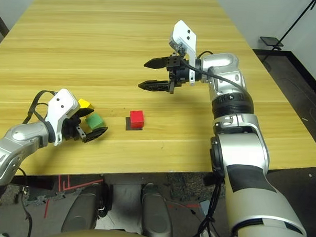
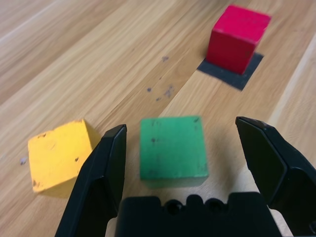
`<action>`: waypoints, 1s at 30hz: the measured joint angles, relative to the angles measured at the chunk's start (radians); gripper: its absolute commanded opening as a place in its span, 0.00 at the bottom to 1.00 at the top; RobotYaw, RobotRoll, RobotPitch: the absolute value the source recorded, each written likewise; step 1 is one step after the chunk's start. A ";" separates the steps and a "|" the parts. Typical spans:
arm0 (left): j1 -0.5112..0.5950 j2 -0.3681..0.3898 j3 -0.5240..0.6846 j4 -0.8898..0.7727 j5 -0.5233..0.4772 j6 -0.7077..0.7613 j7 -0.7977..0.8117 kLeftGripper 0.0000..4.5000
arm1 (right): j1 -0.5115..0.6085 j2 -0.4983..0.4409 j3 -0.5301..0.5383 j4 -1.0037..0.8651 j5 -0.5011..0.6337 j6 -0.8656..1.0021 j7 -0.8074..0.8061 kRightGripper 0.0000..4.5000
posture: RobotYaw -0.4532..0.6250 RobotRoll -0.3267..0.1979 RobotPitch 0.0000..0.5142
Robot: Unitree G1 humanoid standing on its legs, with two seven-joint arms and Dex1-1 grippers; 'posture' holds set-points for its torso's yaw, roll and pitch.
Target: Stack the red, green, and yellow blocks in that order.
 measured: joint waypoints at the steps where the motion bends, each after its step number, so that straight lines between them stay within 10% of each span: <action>1: 0.000 0.000 -0.003 0.007 0.006 -0.004 -0.004 1.00 | 0.011 0.000 0.000 -0.020 0.007 0.016 -0.005 0.99 | 0.80 0.32 0.20; 10: 0.004 -0.057 -0.007 0.021 0.019 0.033 0.006 0.45 | 0.034 -0.016 0.000 -0.091 0.038 0.071 -0.029 1.00 | 0.79 0.32 0.20; 30: -0.464 -0.118 -0.113 0.205 -0.060 0.061 -0.306 0.46 | 0.310 -0.168 0.003 -0.407 0.154 0.231 0.049 1.00 | 0.67 0.41 0.18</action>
